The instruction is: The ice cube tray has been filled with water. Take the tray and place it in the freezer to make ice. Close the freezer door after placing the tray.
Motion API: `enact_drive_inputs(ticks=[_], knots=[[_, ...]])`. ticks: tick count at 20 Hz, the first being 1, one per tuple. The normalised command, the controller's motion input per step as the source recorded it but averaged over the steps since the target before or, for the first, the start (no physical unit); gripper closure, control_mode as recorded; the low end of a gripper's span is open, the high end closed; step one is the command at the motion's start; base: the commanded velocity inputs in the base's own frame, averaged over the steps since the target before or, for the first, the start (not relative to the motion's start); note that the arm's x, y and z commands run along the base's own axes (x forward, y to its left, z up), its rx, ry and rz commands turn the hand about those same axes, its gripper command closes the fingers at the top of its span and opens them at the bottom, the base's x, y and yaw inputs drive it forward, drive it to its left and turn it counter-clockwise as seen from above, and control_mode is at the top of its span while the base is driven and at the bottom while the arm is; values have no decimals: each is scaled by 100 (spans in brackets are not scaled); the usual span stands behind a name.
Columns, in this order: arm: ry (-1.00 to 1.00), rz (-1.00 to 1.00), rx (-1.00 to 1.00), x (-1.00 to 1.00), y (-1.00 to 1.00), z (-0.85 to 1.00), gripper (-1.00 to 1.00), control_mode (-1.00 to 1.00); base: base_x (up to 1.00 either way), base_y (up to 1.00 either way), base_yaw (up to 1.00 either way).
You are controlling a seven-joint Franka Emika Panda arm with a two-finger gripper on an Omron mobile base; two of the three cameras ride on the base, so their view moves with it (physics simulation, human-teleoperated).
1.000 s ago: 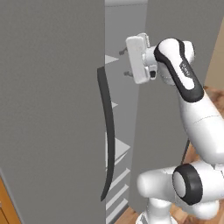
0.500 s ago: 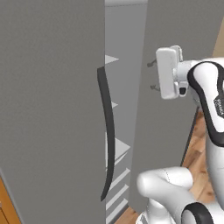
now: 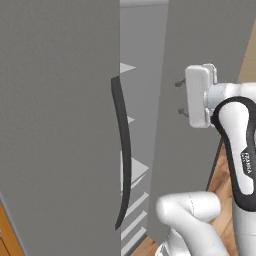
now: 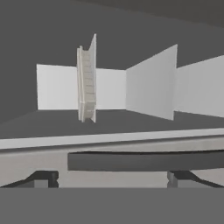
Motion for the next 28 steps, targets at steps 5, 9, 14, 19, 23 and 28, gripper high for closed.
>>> enact_drive_inputs(ticks=[5, 9, 14, 19, 23, 28], knots=[[0, -20, 0, -12, 0, -8, -100, -100, 0, 0, 0], [1, -10, 0, -11, -2, -14, -100, -100, 0, 0, 0], [0, -7, 0, -13, -4, -12, -100, -100, 0, 0, 0], [2, 0, 2, -20, -11, -8, -100, -100, 0, 0, 0], [1, 0, 1, -8, -2, -1, -100, 100, -22, -7, 2], [0, 0, 0, 0, 0, 0, -100, 100, -47, -10, 9]])
